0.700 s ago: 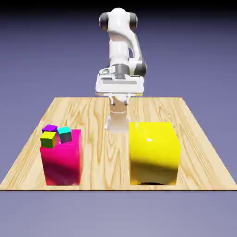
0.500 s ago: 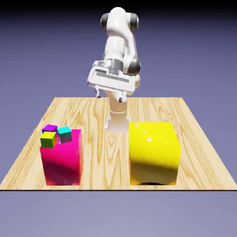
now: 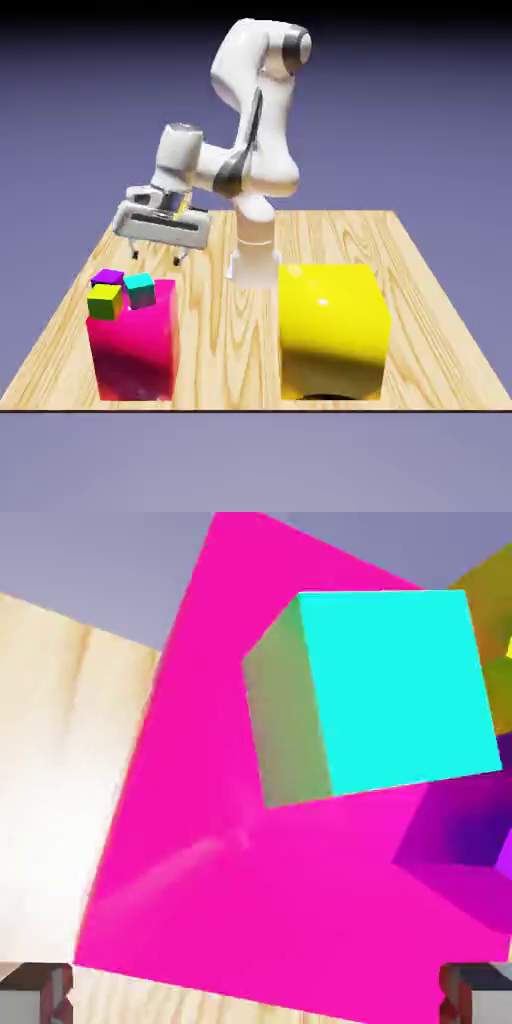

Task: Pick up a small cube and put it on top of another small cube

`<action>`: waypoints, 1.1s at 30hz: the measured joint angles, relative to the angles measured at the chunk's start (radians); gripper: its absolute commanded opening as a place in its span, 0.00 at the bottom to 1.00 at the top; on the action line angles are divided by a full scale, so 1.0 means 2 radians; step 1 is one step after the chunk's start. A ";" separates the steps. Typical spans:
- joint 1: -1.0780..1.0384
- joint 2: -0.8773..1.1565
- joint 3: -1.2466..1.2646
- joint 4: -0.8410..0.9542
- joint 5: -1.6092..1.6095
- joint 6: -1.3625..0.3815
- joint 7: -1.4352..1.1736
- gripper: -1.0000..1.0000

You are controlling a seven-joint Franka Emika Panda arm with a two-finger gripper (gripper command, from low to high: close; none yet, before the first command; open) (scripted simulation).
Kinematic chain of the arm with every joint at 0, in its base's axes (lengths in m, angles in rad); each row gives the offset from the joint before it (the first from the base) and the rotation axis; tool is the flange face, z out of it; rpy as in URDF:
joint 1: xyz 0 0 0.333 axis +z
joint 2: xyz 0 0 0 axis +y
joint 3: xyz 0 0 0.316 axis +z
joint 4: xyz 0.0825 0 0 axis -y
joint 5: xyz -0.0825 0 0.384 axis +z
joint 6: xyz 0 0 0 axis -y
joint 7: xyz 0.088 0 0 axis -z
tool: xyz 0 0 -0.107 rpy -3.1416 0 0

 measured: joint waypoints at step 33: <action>-0.376 0.518 0.272 -0.117 0.698 -0.128 0.064 0.50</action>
